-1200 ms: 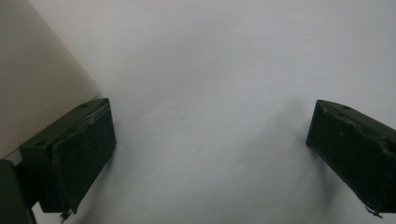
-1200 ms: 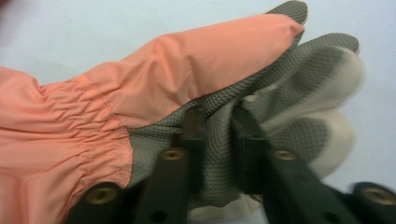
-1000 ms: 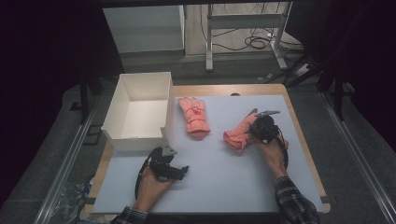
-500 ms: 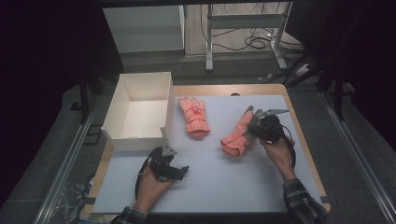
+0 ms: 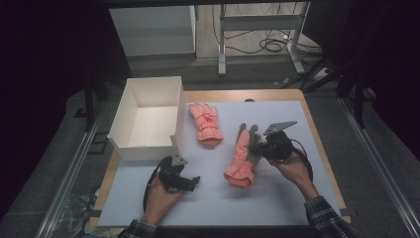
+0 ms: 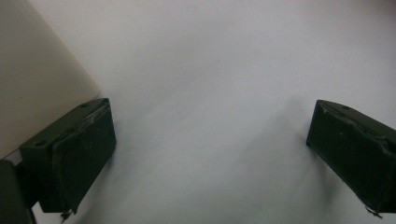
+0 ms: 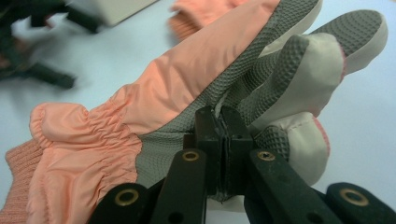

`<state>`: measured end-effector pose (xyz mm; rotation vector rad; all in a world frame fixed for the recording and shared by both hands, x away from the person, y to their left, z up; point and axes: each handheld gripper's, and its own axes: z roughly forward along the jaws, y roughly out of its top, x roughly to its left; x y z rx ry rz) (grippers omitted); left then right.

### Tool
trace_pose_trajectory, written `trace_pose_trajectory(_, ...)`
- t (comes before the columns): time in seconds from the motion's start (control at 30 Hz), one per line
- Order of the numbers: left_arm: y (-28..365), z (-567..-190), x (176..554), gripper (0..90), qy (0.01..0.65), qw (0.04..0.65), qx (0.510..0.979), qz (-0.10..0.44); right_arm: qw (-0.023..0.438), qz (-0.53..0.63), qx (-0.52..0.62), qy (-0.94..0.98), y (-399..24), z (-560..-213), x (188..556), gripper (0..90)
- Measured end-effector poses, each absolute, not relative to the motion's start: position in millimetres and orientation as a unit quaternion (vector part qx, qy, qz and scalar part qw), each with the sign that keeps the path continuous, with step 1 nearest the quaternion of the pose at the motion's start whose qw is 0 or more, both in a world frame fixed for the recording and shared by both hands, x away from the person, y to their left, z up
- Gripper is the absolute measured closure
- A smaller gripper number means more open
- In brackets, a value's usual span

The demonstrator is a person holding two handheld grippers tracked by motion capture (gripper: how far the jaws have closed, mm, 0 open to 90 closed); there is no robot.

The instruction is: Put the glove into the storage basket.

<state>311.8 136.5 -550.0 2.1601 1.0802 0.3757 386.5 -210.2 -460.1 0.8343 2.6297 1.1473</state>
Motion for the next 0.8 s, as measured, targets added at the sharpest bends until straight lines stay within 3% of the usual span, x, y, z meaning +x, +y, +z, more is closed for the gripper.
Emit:
trace_pose_trajectory(0.37, 136.4, -550.0, 311.6, 1.4, 0.417, 0.342, 0.830, 0.143, 0.040, 0.347, 0.186, 0.918, -184.6, -482.4, 395.5, 87.2)
trace_pose_trajectory(0.5, 136.4, -550.0, 311.6, 1.4, 0.417, 0.342, 0.830, 0.143, 0.048, 0.340, 0.177, 0.922, -180.0, -487.6, 399.3, 86.6)
trace_pose_trajectory(0.63, 136.4, -550.0, 311.6, 1.4, 0.416, 0.342, 0.830, 0.143, 0.072, 0.335, 0.172, 0.924, -176.4, -493.0, 400.6, 78.1)
trace_pose_trajectory(0.8, 136.4, -550.0, 311.6, 1.4, 0.417, 0.342, 0.830, 0.143, 0.090, 0.354, 0.188, 0.911, -182.5, -481.7, 401.4, 74.5)
